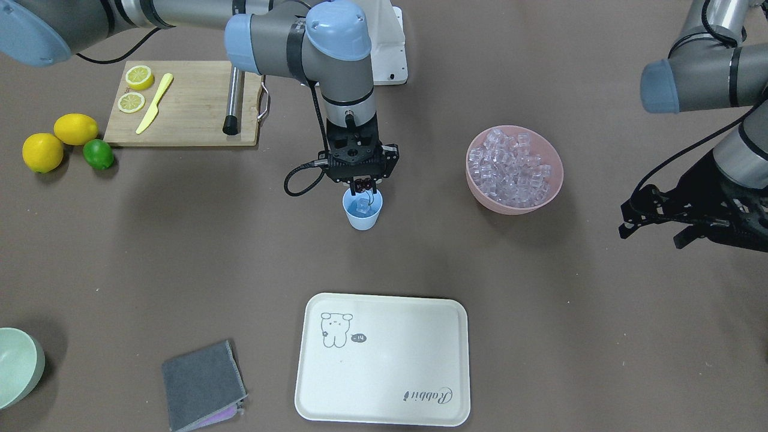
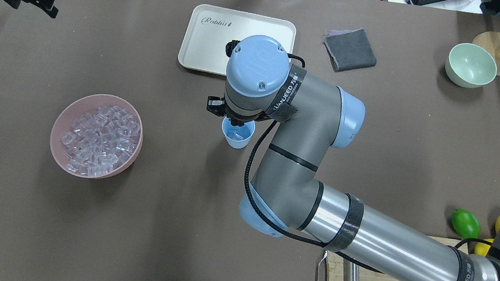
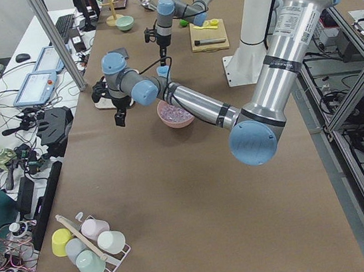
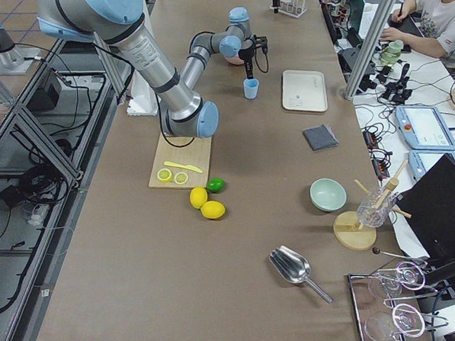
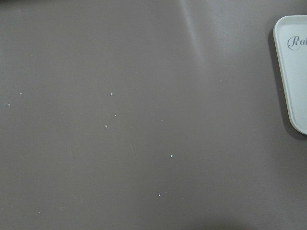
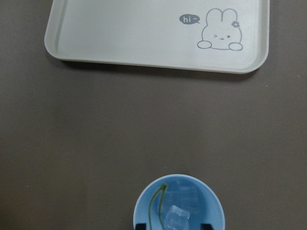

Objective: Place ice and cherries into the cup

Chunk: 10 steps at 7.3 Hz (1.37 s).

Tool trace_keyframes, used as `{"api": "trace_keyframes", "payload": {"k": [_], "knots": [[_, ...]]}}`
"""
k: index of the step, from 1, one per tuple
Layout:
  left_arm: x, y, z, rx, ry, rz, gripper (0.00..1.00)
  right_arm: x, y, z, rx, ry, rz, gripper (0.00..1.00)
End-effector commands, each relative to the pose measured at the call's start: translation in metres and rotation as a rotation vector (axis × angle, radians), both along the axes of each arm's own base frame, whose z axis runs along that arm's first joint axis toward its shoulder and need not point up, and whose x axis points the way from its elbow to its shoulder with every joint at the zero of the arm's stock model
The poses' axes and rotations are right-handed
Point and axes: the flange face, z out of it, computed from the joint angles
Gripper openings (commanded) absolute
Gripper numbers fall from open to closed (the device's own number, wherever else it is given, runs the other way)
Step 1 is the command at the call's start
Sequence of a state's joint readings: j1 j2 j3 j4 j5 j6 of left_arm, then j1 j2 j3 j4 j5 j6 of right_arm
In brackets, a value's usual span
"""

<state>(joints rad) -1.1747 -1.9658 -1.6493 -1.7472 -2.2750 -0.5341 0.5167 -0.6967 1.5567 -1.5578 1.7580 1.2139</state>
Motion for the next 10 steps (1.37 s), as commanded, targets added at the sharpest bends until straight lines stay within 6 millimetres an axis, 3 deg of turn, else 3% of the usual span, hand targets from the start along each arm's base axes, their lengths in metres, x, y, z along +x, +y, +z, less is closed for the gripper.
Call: {"api": "trace_keyframes", "payload": {"k": [1,2,3,4,5,6,7,9,10], "knots": [[0.002,0.001,0.0,-0.002,0.001,0.0,0.98,-0.001,0.003,-0.001,-0.011,-0.006,0.008,0.91],[0.002,0.002,-0.002,0.0,0.003,0.001,0.98,0.003,0.0,-0.002,-0.014,-0.01,0.016,0.96],[0.001,0.002,0.001,0.002,0.002,0.007,0.98,0.026,-0.016,-0.005,-0.012,-0.024,0.031,0.97],[-0.002,0.005,0.014,-0.004,-0.013,0.01,0.98,0.073,-0.025,0.028,-0.002,-0.027,0.033,0.98],[-0.007,0.007,0.028,0.012,-0.028,0.03,0.98,0.145,-0.034,0.071,0.037,-0.025,-0.046,0.98],[-0.022,0.007,0.037,0.027,-0.036,0.035,0.98,0.223,-0.048,0.122,0.063,-0.013,-0.115,0.98],[-0.043,0.008,0.046,0.024,-0.04,0.015,0.98,0.288,-0.069,0.16,0.081,-0.005,-0.163,0.98],[-0.116,0.006,0.083,0.068,-0.071,0.049,0.98,0.42,-0.086,0.252,0.151,-0.005,-0.272,0.98],[-0.153,0.006,0.116,0.093,-0.099,0.073,0.98,0.476,-0.085,0.295,0.173,0.003,-0.287,0.98]]}}
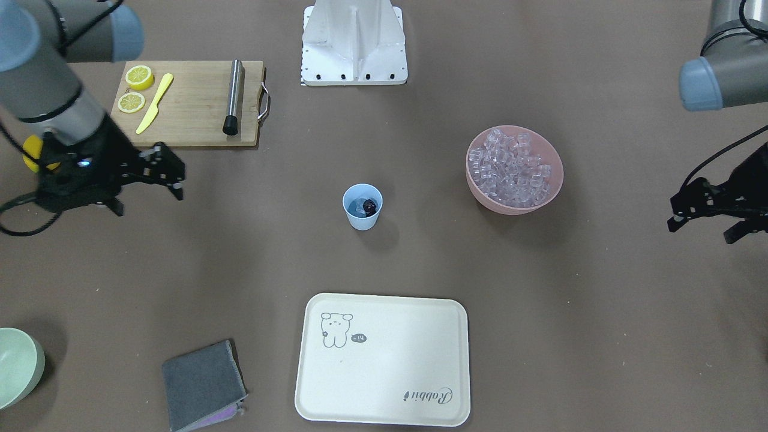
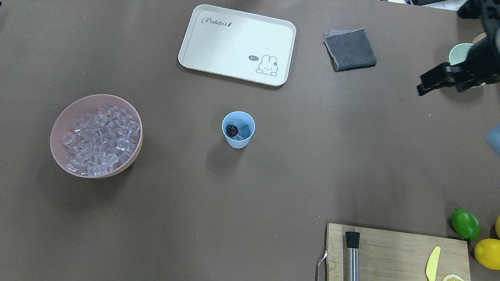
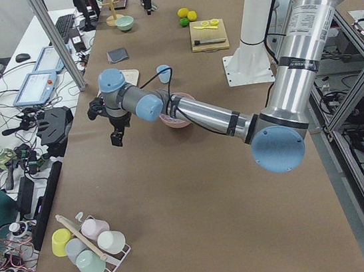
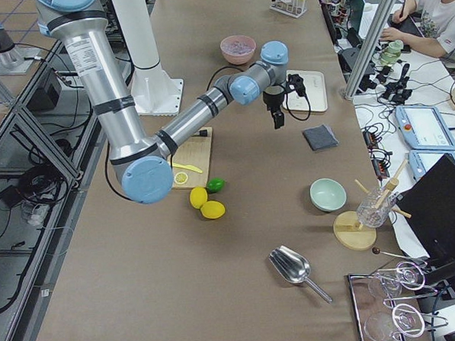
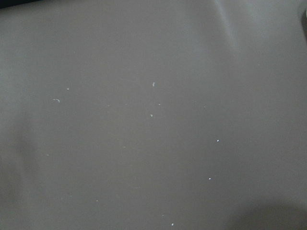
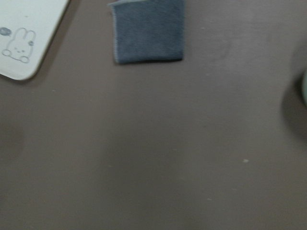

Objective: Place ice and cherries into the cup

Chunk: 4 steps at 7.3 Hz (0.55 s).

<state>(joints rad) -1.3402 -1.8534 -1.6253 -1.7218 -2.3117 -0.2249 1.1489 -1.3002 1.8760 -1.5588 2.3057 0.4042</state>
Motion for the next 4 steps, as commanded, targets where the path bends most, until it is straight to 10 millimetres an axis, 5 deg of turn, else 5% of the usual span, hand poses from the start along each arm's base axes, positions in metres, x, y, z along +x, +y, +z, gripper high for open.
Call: {"api": "trace_keyframes", "payload": {"k": [1,3,4], "knots": [[-0.078,-0.005,0.078,0.03,-0.055,0.058,0.98,0.113,0.007,0.098,0.071,0.009,-0.077,0.98],[-0.11,-0.006,0.145,0.004,-0.085,0.106,0.98,0.152,0.02,0.166,0.089,0.051,-0.128,0.98],[-0.123,-0.002,0.151,-0.013,-0.08,0.084,0.98,0.157,0.02,0.175,0.087,0.06,-0.132,0.98]]}}
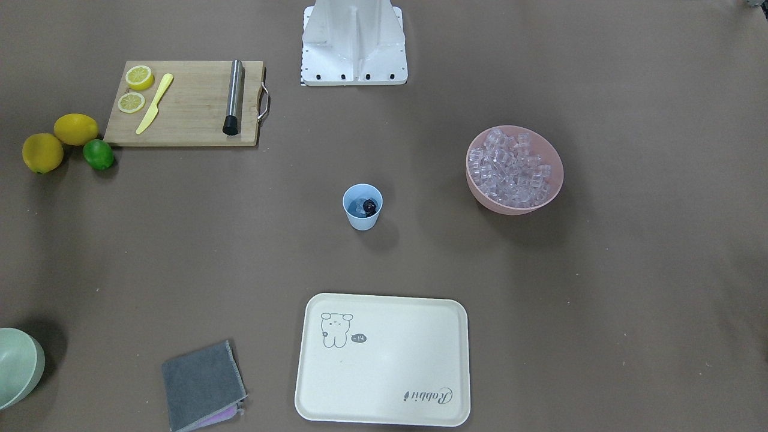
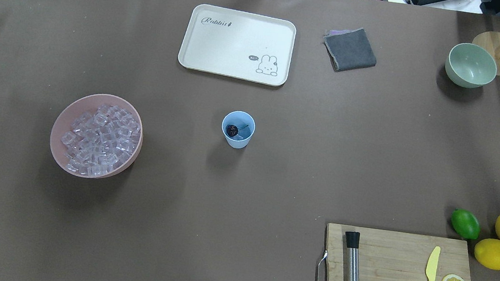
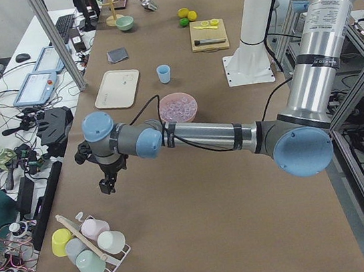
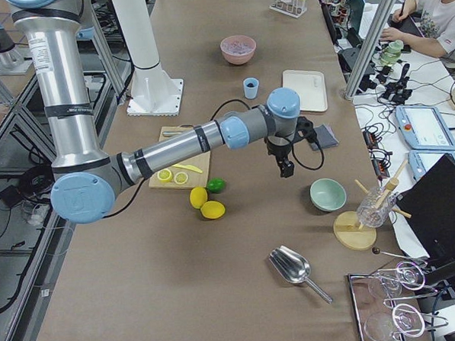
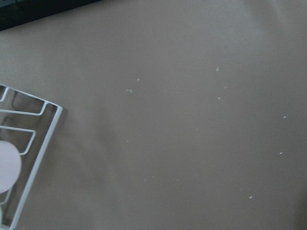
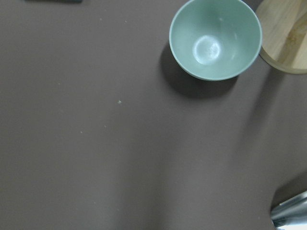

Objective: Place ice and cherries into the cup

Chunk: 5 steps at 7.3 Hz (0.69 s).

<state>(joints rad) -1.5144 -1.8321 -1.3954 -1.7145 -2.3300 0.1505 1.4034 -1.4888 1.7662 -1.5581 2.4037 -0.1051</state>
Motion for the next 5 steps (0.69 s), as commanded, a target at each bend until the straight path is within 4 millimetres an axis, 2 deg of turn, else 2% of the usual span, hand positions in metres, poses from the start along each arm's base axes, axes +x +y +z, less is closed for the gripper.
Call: {"api": "trace_keyframes", "payload": {"k": [1,3,5], "knots": [[-0.02,0.005,0.023,-0.03,0.0,-0.015,0.98,0.023,0.005,0.034,0.015,0.015,-0.027,0.98],[-0.02,0.001,0.01,-0.038,0.006,-0.053,0.98,0.039,0.0,0.028,0.027,0.013,-0.001,0.98],[-0.019,-0.001,-0.007,-0.055,0.018,-0.102,0.98,0.041,-0.001,0.026,0.025,0.014,0.004,0.98]]}}
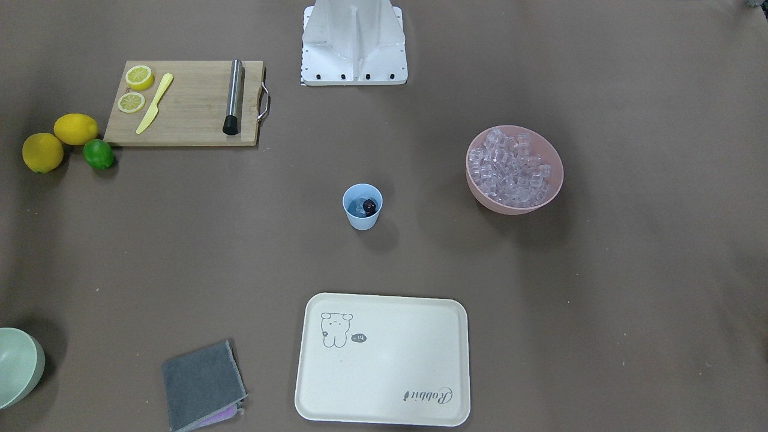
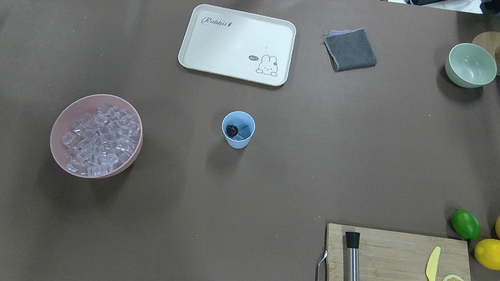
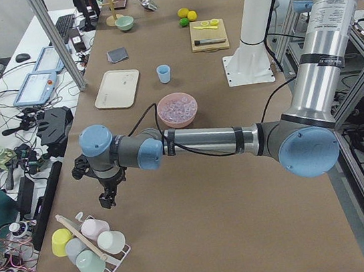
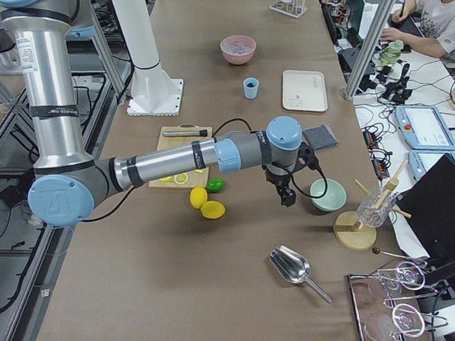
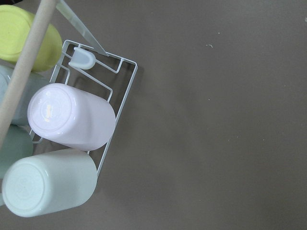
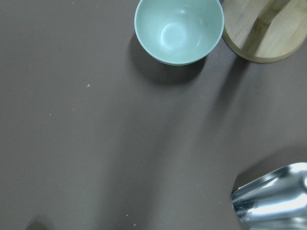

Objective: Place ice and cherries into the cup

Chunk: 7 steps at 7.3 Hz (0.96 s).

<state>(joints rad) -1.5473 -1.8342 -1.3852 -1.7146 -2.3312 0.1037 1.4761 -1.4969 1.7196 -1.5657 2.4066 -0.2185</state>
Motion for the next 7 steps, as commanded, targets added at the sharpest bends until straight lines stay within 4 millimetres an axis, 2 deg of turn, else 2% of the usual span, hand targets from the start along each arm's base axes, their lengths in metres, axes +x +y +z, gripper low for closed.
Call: {"api": "trace_keyframes", "payload": {"k": [1,2,3,5,7], "knots": [[0.005,-0.002,-0.027,-0.018,0.019,-0.061,0.98,0.003,-0.003,0.002,-0.005,0.002,0.006,0.98],[0.005,0.002,-0.023,-0.009,0.019,-0.053,0.98,0.002,-0.009,-0.003,-0.006,-0.001,0.01,0.98],[0.003,0.013,-0.018,-0.014,0.018,-0.054,0.98,0.002,-0.02,0.009,-0.046,-0.006,0.004,0.98],[0.003,0.072,0.011,0.025,0.024,-0.057,0.98,0.004,-0.017,0.016,-0.049,-0.005,0.003,0.98],[0.0,0.11,0.026,0.056,0.025,-0.062,0.98,0.004,-0.02,0.014,-0.046,-0.004,0.003,0.98]]}}
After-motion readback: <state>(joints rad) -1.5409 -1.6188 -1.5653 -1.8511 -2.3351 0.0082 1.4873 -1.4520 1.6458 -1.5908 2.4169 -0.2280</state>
